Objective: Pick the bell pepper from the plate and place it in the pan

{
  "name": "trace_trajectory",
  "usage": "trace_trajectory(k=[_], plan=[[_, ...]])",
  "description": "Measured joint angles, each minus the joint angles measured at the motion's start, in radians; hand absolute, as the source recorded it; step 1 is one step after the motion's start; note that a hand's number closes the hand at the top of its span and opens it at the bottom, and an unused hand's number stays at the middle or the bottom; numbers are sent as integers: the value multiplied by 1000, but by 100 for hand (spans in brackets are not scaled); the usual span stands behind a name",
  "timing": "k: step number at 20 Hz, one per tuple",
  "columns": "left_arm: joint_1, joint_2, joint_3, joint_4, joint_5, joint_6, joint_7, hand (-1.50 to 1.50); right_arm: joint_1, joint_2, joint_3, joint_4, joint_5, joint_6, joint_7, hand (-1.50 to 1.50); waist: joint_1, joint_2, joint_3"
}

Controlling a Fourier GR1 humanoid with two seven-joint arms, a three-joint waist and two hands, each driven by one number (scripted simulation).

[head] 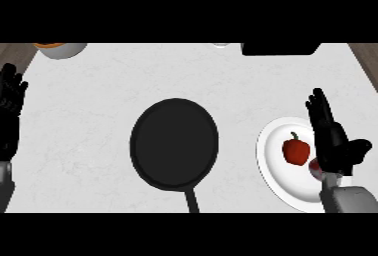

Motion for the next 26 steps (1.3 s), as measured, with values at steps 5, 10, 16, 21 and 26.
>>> trace_trajectory(k=[5, 10, 16, 21, 26], plan=[[60, -22, -77, 21, -46, -37, -2, 0, -61, 9, -127, 10, -8, -146, 60, -150, 5, -5, -4], [129, -34, -139, 37, -57, -70, 19, 0, 14, -26, -250, 82, 89, -389, 176, -150, -27, -3, -12], [201, -63, -195, 26, -76, -80, 10, 0, 199, -25, -211, 2, 243, -556, 423, -150, -20, -13, -15], [209, -70, -214, 13, -88, -85, 22, 0, 297, -158, -119, -121, 379, -451, 687, -150, -8, -13, -16], [223, -82, -231, -2, -101, -88, 19, 0, 279, -290, -54, -291, 403, -249, 954, -150, 6, -12, -12]])
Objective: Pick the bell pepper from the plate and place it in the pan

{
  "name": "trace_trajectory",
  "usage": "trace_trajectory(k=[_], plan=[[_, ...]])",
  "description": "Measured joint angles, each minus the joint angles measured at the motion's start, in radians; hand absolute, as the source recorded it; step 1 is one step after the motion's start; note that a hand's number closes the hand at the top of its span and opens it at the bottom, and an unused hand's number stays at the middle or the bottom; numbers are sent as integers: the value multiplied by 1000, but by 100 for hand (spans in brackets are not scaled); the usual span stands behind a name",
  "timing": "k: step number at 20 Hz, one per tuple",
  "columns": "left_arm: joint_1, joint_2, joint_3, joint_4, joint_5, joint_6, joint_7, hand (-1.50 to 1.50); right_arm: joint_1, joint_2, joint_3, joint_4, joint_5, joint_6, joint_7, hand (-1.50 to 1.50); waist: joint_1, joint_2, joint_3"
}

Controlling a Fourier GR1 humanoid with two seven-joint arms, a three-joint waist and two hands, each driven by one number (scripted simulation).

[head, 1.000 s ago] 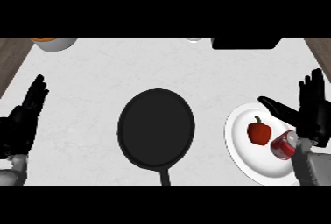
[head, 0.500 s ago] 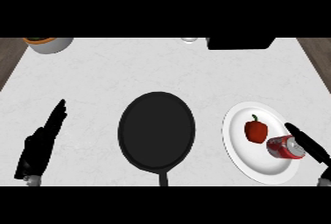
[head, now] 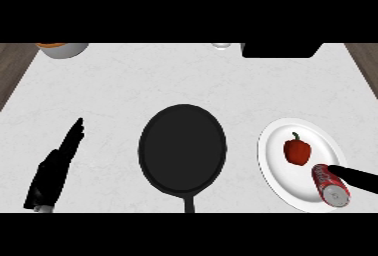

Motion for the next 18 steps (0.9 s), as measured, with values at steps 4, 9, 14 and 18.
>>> trace_trajectory(k=[4, 9, 14, 18], plan=[[8, -1, 2, -12, -1, -12, 3, 0, -98, -63, 24, -73, -44, 141, 152, -150, 10, 2, 3], [-13, -14, 12, 3, -16, -18, 7, 0, -240, -102, 32, -18, -112, 254, 233, -150, 15, 4, 5], [-18, -28, 14, 11, -26, -25, 1, 0, -360, -101, 58, 76, -171, 317, 276, -150, 19, 6, 5], [-31, -32, 14, 13, -34, -33, 19, 0, -440, -103, 91, 144, -210, 366, 305, -150, 21, 6, 5]])
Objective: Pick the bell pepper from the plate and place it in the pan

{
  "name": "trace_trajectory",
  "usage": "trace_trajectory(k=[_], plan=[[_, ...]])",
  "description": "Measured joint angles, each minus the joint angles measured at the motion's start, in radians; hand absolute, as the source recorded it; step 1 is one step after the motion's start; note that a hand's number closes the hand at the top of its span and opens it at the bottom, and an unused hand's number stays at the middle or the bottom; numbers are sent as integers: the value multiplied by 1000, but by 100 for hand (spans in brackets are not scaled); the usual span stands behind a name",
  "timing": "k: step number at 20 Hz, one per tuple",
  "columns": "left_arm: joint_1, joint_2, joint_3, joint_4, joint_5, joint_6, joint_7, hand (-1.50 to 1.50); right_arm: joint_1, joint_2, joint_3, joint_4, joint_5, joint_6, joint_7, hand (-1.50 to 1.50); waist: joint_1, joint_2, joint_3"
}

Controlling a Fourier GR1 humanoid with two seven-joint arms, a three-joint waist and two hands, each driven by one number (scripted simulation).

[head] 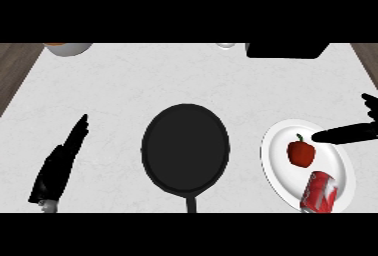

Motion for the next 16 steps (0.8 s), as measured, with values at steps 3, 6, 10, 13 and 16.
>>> trace_trajectory(k=[3, 6, 10, 13, 16], plan=[[-2, 0, 7, 10, 3, -11, -8, 0, -36, 1, 37, 59, -26, 39, 12, -150, 3, 1, 0], [2, -3, 11, 10, 0, -13, -17, 0, -64, 6, 68, 113, -61, 72, 23, -150, 5, 0, 0], [3, -10, 6, -7, -6, -14, -1, 0, -117, 17, 104, 188, -91, 106, 36, -150, 6, 0, 0], [-1, -14, 11, -4, -15, -11, 2, 0, -155, 26, 121, 229, -110, 127, 42, -150, 1, -1, 0], [16, -16, 14, -10, -19, -15, 0, 0, -179, 48, 138, 277, -115, 137, 37, -150, -1, -2, 0]])
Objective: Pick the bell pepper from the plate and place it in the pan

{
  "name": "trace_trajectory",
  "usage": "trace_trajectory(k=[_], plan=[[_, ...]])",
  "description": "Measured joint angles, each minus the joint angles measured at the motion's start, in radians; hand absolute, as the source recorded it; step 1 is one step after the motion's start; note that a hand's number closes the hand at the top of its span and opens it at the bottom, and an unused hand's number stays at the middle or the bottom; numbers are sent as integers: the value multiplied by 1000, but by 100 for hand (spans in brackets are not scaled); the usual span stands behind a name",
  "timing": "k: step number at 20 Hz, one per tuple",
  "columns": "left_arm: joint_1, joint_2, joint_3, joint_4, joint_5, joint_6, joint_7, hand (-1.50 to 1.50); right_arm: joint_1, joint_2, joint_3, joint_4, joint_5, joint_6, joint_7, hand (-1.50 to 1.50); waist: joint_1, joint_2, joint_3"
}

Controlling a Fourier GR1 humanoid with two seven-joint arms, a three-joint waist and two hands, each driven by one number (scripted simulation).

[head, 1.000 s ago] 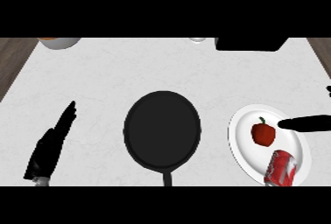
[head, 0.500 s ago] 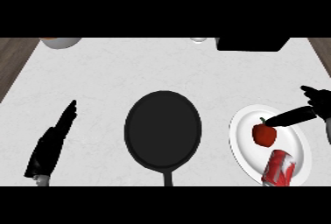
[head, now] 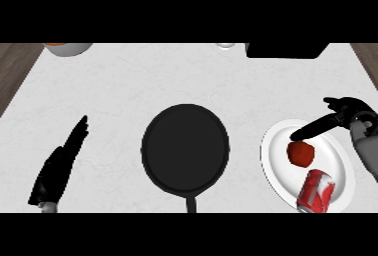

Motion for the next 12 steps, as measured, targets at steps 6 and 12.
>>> trace_trajectory(k=[6, 12], plan=[[-11, -1, 14, 1, -2, -8, 12, 0, -40, 26, 43, 98, -7, 15, 8, -150, -2, 0, 0], [-4, -12, 23, 13, -9, -12, -2, 0, -37, 51, 74, 138, -12, 16, 13, -150, -10, -2, 0]])
